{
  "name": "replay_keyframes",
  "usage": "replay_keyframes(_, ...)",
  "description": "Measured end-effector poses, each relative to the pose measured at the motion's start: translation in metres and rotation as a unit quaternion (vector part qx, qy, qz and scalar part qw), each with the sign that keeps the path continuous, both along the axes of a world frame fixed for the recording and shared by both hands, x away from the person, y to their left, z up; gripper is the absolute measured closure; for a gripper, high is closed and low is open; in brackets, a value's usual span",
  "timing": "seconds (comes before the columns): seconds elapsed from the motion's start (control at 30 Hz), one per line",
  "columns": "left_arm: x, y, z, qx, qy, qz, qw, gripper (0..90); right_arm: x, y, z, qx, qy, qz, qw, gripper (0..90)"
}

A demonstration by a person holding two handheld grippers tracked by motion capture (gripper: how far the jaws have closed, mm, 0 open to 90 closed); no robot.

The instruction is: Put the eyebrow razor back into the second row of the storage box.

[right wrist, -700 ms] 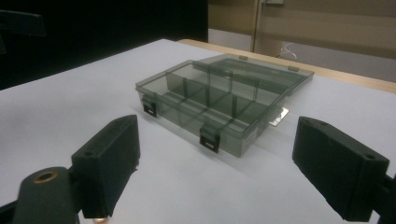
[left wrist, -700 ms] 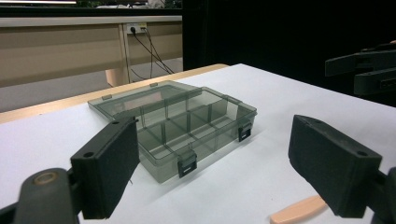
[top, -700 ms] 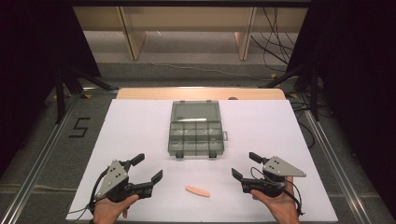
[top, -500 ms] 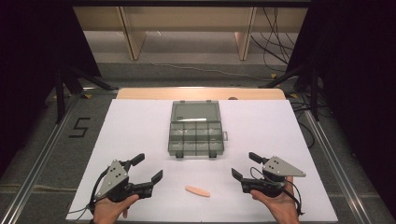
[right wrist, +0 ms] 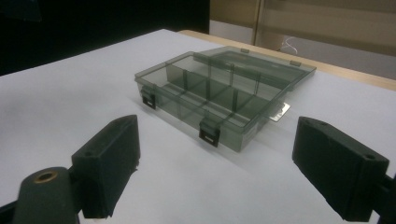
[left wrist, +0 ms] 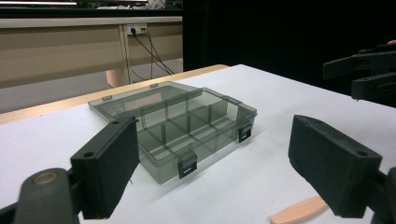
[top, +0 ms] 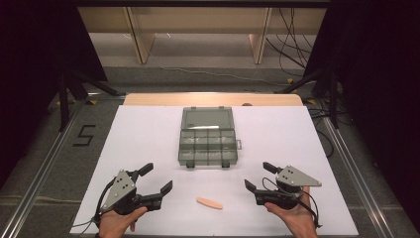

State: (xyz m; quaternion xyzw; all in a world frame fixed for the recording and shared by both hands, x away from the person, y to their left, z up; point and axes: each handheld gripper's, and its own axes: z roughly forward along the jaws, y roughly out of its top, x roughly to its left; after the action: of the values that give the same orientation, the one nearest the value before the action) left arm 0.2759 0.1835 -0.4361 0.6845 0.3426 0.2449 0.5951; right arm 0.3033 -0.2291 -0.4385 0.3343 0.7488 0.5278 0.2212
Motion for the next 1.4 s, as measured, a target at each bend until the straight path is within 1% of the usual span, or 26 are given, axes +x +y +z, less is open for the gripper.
replay_keyframes(0.03, 0.0, 0.0, 0.0, 0.0, 0.0, 0.0, 1.0, 16.2, -0.001, 0.001, 0.0, 0.003, 0.012, 0.0, 0.9999, 16.0)
replay_keyframes(0.13, 0.0, 0.0, 0.0, 0.0, 0.0, 0.0, 1.0, 16.2, 0.001, 0.001, 0.001, -0.005, -0.004, 0.001, 1.0, 16.0)
replay_keyframes(0.17, 0.0, 0.0, 0.0, 0.0, 0.0, 0.0, 1.0, 16.2, 0.001, 0.002, 0.002, -0.009, 0.006, 0.002, 0.9999, 16.0)
replay_keyframes(0.23, 0.0, 0.0, 0.0, 0.001, 0.0, -0.001, 1.0, 16.2, 0.001, 0.002, 0.002, -0.011, 0.003, 0.002, 0.9999, 16.0)
replay_keyframes(0.33, 0.0, 0.0, 0.0, 0.002, 0.0, -0.001, 1.0, 16.2, 0.002, 0.005, 0.002, -0.015, 0.01, 0.008, 0.9998, 16.2)
replay_keyframes(0.37, 0.0, 0.0, 0.0, 0.002, 0.0, -0.002, 1.0, 16.1, 0.003, 0.006, 0.002, -0.016, 0.015, 0.018, 0.9996, 16.2)
replay_keyframes(0.43, 0.0, 0.0, 0.0, 0.002, 0.0, -0.002, 1.0, 16.2, 0.004, 0.008, 0.004, -0.029, 0.019, 0.021, 0.9992, 16.3)
replay_keyframes(0.5, 0.0, 0.0, 0.0, 0.002, 0.0, -0.001, 1.0, 16.1, 0.005, 0.01, 0.005, -0.035, 0.021, 0.027, 0.9988, 16.3)
replay_keyframes(0.53, 0.0, 0.0, 0.0, 0.002, 0.0, -0.001, 1.0, 16.2, 0.007, 0.011, 0.005, -0.038, 0.016, 0.029, 0.9987, 16.4)
replay_keyframes(0.6, 0.0, -0.001, 0.0, 0.002, 0.0, -0.001, 1.0, 16.1, 0.007, 0.016, 0.006, -0.047, 0.033, 0.043, 0.9975, 16.8)
replay_keyframes(0.63, 0.0, -0.001, 0.0, 0.002, 0.0, -0.001, 1.0, 16.1, 0.009, 0.019, 0.005, -0.054, 0.027, 0.048, 0.997, 17.1)
replay_keyframes(0.67, 0.0, -0.001, 0.0, 0.002, 0.0, -0.001, 1.0, 16.1, 0.009, 0.021, 0.006, -0.062, 0.034, 0.053, 0.9961, 17.4)
replay_keyframes(0.7, 0.0, -0.001, 0.0, 0.002, 0.0, -0.001, 1.0, 16.1, 0.011, 0.024, 0.005, -0.069, 0.03, 0.06, 0.9954, 17.8)
replay_keyframes(0.77, 0.0, -0.001, 0.0, 0.002, 0.001, -0.001, 1.0, 16.1, 0.012, 0.029, 0.005, -0.081, 0.045, 0.075, 0.9929, 18.7)
replay_keyframes(0.87, 0.0, -0.001, -0.001, 0.002, 0.001, -0.001, 1.0, 16.1, 0.014, 0.037, 0.006, -0.095, 0.048, 0.089, 0.9904, 19.6)
replay_keyframes(0.9, 0.0, -0.001, 0.0, 0.002, 0.001, -0.002, 1.0, 16.1, 0.016, 0.041, 0.006, -0.1, 0.044, 0.096, 0.9893, 19.8)
replay_keyframes(0.97, 0.0, -0.001, -0.001, 0.001, 0.002, -0.001, 1.0, 16.1, 0.017, 0.047, 0.006, -0.107, 0.056, 0.11, 0.9866, 20.6)
replay_keyframes(1.0, 0.0, -0.001, -0.001, 0.0, 0.002, 0.0, 1.0, 16.1, 0.018, 0.049, 0.006, -0.112, 0.054, 0.114, 0.9857, 21.0)
replay_keyframes(1.03, 0.0, 0.0, -0.001, 0.0, 0.001, 0.0, 1.0, 16.1, 0.019, 0.052, 0.006, -0.117, 0.058, 0.123, 0.9837, 21.5)
replay_keyframes(1.17, 0.0, 0.0, 0.0, 0.0, 0.001, -0.001, 1.0, 16.1, 0.022, 0.062, 0.005, -0.128, 0.069, 0.139, 0.9795, 23.5)
replay_keyframes(1.2, 0.0, 0.0, 0.0, 0.0, 0.001, -0.001, 1.0, 16.1, 0.023, 0.065, 0.005, -0.133, 0.074, 0.148, 0.9773, 23.6)
replay_keyframes(1.23, 0.0, 0.0, 0.0, 0.001, 0.0, -0.001, 1.0, 16.1, 0.023, 0.068, 0.005, -0.137, 0.074, 0.149, 0.9765, 23.8)
replay_keyframes(1.3, 0.0, 0.0, 0.0, 0.001, 0.001, -0.001, 1.0, 16.1, 0.025, 0.076, 0.005, -0.147, 0.08, 0.162, 0.9725, 24.2)
replay_keyframes(1.33, 0.0, 0.0, 0.0, 0.0, 0.001, 0.0, 1.0, 16.1, 0.025, 0.079, 0.004, -0.149, 0.082, 0.165, 0.9715, 24.3)
replay_keyframes(1.37, 0.001, -0.001, -0.001, -0.005, -0.002, -0.003, 1.0, 16.1, 0.025, 0.083, 0.004, -0.154, 0.087, 0.172, 0.969, 24.6)
replay_keyframes(1.4, 0.0, 0.0, -0.001, -0.001, 0.0, -0.001, 1.0, 16.1, 0.026, 0.088, 0.003, -0.163, 0.092, 0.182, 0.9654, 25.0)
